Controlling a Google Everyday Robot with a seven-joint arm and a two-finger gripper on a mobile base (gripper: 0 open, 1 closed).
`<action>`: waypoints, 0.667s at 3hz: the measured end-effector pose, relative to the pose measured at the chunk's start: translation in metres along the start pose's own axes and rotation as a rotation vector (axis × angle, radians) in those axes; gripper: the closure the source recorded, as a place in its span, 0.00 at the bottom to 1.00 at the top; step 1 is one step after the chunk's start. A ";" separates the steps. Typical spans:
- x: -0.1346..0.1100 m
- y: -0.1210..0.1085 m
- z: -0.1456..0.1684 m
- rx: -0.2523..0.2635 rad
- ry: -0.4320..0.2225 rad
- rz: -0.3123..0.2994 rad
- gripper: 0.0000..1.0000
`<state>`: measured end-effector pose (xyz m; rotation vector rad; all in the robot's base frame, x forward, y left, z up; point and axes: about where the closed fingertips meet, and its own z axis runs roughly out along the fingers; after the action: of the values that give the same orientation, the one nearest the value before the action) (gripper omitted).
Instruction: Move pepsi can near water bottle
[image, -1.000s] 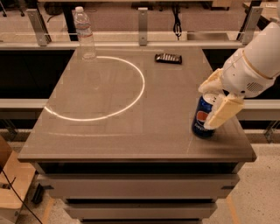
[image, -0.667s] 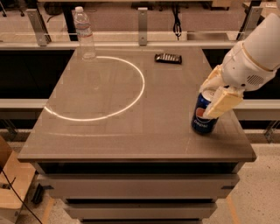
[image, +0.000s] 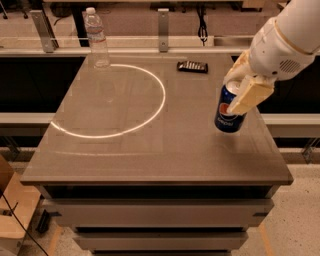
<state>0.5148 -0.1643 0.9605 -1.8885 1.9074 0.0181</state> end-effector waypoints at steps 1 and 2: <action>-0.033 -0.035 -0.047 0.129 -0.037 -0.028 1.00; -0.033 -0.035 -0.047 0.129 -0.037 -0.028 1.00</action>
Offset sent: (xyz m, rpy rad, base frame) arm 0.0142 0.0120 0.0488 0.0233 -0.1031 -0.0062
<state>0.5323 -0.1498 1.0234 -1.8164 1.8128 -0.0758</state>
